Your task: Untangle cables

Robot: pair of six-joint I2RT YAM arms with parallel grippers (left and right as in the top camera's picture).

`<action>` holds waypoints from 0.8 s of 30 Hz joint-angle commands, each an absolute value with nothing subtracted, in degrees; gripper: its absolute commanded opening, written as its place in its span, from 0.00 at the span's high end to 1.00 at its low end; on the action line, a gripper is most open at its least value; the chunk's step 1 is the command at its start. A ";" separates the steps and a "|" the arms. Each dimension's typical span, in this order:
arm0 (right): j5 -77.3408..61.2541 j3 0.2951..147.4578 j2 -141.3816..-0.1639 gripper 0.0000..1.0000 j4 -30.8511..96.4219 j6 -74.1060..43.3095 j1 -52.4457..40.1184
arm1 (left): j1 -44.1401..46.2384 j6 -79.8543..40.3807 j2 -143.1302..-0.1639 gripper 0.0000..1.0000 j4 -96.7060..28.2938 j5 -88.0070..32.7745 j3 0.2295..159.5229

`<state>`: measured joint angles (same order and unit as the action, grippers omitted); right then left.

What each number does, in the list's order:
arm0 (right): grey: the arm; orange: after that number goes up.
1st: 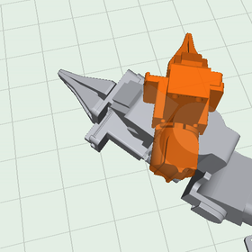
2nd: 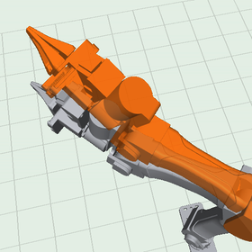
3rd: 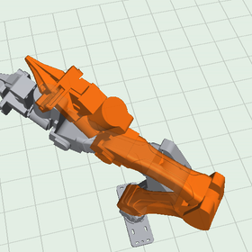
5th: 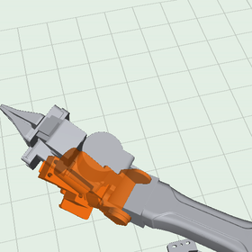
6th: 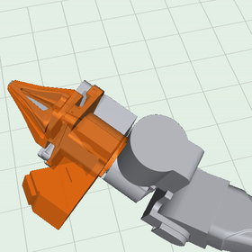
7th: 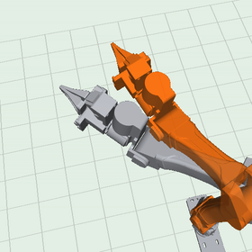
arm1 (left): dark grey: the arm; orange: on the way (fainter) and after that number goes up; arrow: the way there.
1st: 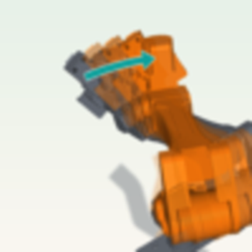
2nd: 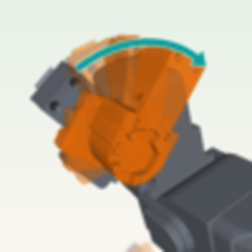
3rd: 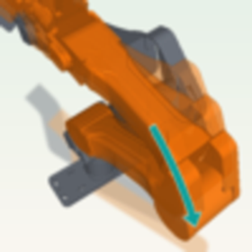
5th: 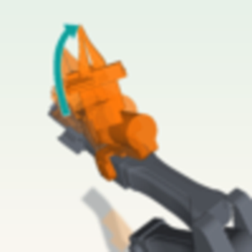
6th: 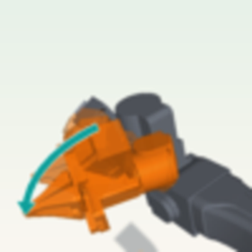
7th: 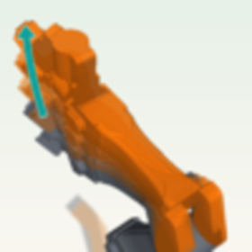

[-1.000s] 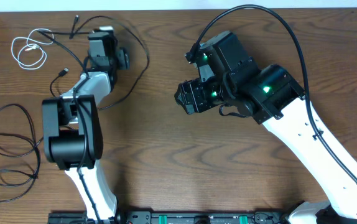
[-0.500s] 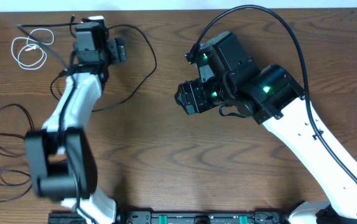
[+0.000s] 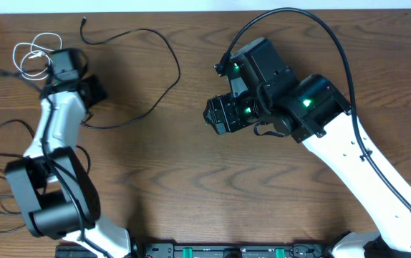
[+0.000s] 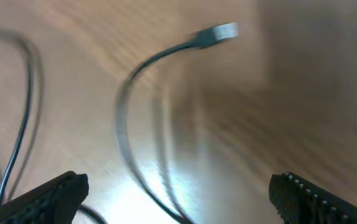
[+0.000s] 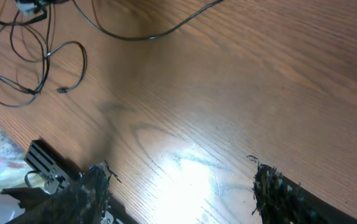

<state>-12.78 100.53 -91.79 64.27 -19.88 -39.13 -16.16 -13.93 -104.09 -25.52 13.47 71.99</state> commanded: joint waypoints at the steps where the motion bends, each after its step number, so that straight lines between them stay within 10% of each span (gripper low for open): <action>1: -12.36 100.38 -92.03 0.27 64.27 -19.03 -39.48 | -19.14 -18.52 -106.45 0.02 -25.26 10.39 71.55; 9: -12.36 100.38 -92.01 0.26 63.70 -19.03 -39.48 | -22.85 -18.52 -109.69 0.06 -20.67 1.89 71.57; 24: -12.36 100.38 -92.03 0.27 63.70 -19.03 -39.48 | -24.77 -18.48 -112.27 0.88 -15.75 1.87 71.59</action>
<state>-12.78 100.53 -91.79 63.66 -19.88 -39.13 -24.58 -18.65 -112.18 -16.34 2.04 71.77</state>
